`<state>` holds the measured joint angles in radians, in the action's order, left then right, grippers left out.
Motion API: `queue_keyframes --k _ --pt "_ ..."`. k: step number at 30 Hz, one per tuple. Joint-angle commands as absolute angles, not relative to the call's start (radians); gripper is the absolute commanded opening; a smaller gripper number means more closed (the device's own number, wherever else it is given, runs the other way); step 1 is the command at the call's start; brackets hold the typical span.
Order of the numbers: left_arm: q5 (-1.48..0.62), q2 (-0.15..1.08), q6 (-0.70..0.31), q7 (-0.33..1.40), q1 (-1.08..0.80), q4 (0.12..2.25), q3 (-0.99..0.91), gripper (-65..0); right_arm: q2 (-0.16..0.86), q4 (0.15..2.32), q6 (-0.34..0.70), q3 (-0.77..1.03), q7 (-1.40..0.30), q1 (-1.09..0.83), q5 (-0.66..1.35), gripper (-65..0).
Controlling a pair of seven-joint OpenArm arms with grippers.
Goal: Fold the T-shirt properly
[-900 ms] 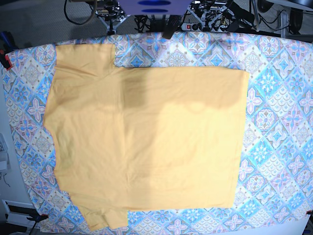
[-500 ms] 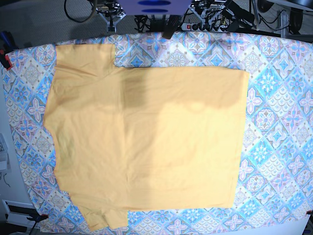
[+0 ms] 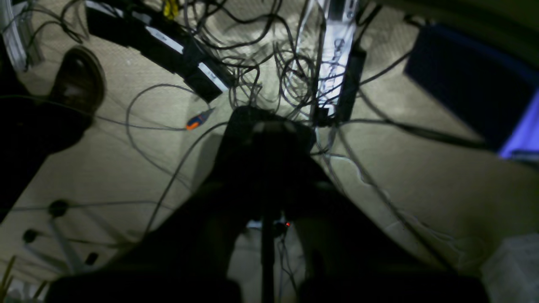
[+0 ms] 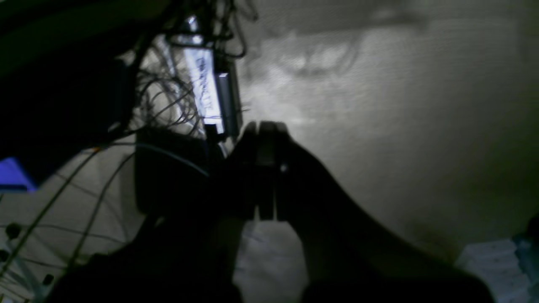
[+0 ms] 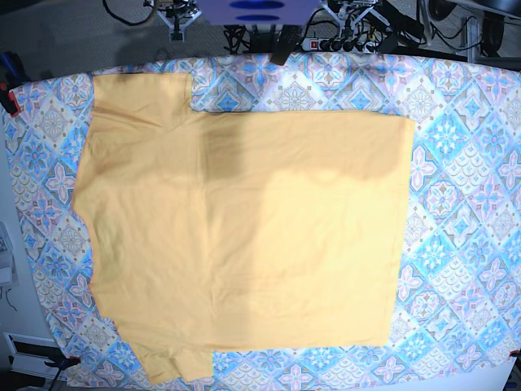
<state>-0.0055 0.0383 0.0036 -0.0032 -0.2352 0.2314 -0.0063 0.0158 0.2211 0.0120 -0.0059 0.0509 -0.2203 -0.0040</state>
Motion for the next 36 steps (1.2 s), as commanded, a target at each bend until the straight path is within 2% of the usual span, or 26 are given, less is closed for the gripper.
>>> queue_keyframes --k 1,9,15,27,36 --pt "-0.007 0.045 0.004 -0.005 -0.254 0.232 -0.008 -65.0 0.027 0.236 0.008 -0.007 0.054 -0.239 -0.007 -65.0" --pt "-0.005 0.050 0.005 -0.205 -0.335 0.232 -0.008 -65.0 0.050 0.358 0.008 -0.007 0.056 -0.343 -0.007 -65.0" --pt "-0.007 0.068 0.005 -0.254 -0.361 0.232 -0.008 -65.0 0.050 0.464 0.008 -0.007 0.056 -0.424 -0.007 -65.0" --pt "-0.007 0.090 0.007 -0.507 -0.449 0.239 -0.008 -65.0 0.068 0.794 0.008 -0.001 0.058 -0.605 -0.005 -65.0" --pt "-0.002 0.090 0.007 -0.526 -0.665 0.668 -0.007 -65.0 0.070 1.017 0.007 0.002 0.127 -0.736 -0.005 -65.0"
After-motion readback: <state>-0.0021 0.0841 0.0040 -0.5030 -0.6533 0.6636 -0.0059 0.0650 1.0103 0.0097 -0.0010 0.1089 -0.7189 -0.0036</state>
